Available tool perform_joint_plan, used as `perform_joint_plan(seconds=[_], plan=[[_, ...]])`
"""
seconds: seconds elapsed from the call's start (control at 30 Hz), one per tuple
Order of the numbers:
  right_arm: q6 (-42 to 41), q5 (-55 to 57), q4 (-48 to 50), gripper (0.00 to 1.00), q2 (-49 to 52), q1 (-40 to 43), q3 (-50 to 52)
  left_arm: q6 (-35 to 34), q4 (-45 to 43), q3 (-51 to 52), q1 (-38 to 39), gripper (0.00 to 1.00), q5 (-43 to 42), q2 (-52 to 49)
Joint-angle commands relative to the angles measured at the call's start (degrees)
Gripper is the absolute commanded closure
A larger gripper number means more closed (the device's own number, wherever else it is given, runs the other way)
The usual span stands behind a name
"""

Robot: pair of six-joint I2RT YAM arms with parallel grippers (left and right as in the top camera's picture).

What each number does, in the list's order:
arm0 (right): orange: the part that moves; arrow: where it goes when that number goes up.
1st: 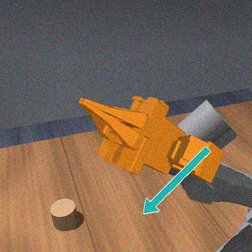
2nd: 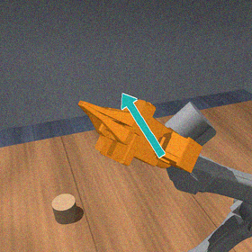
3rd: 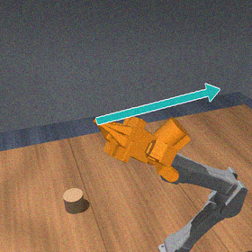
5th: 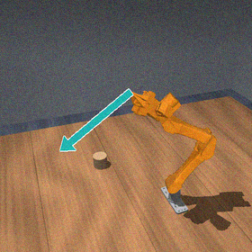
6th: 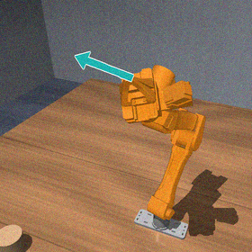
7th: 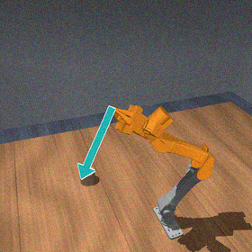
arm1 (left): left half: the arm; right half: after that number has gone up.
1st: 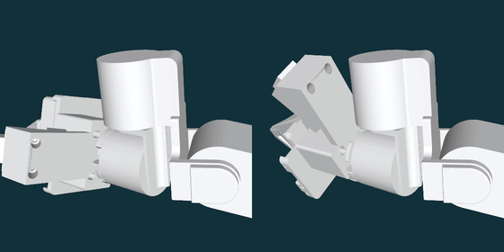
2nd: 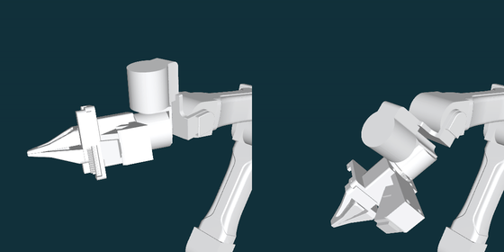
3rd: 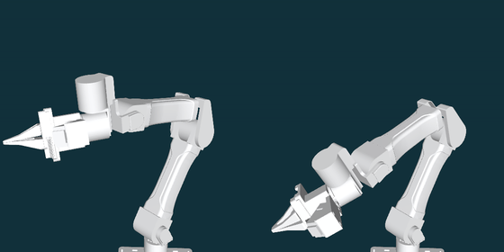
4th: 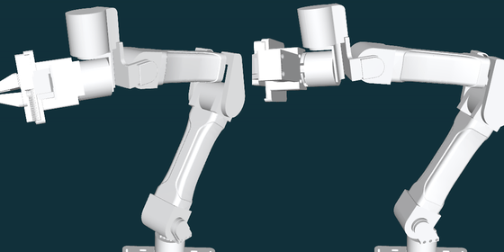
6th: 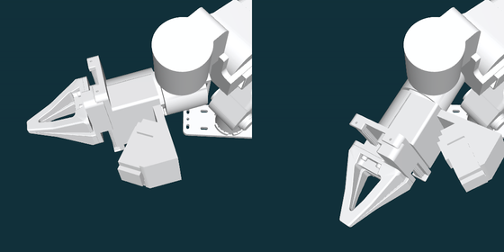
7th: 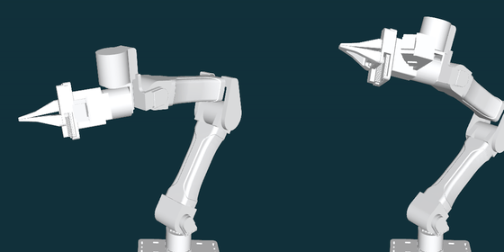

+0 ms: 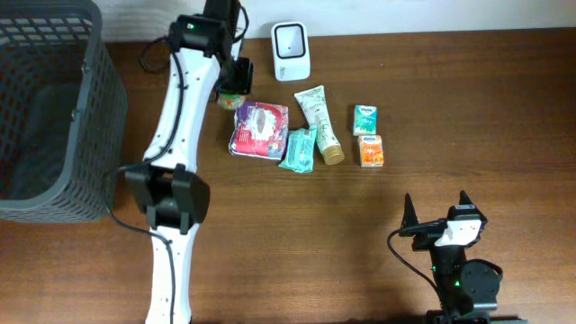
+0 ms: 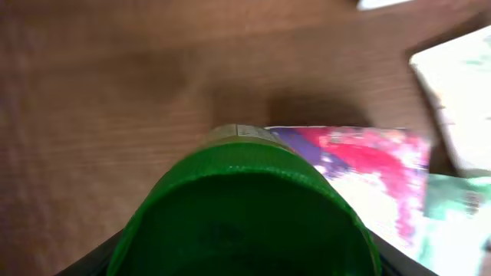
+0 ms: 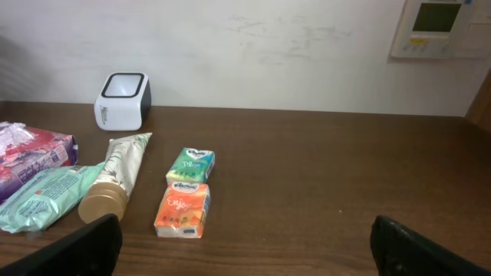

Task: Scan the item barcode
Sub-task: 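Grasp the green-lidded jar in the basket and set it left of the tissue pack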

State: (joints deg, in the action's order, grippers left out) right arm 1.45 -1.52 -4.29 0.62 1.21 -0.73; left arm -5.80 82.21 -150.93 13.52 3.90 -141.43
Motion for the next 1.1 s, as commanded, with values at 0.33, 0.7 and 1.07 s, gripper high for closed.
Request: perform_joint_plan(seconds=[0.33, 0.7, 1.07], plan=[[-0.6, 0.1, -0.2, 0.02, -0.3, -0.5, 0.4, -7.7, 2.7, -9.4, -4.0, 0.18, 4.9, -9.2], [-0.6, 0.1, -0.2, 0.02, -0.3, -0.5, 0.4, -4.6, 14.5, -28.7, -4.0, 0.01, -9.3, 17.8], [-0.6, 0.1, -0.2, 0.02, -0.3, -0.5, 0.4, -0.1, 14.3, 21.6, -4.0, 0.01, -9.9, 38.8]])
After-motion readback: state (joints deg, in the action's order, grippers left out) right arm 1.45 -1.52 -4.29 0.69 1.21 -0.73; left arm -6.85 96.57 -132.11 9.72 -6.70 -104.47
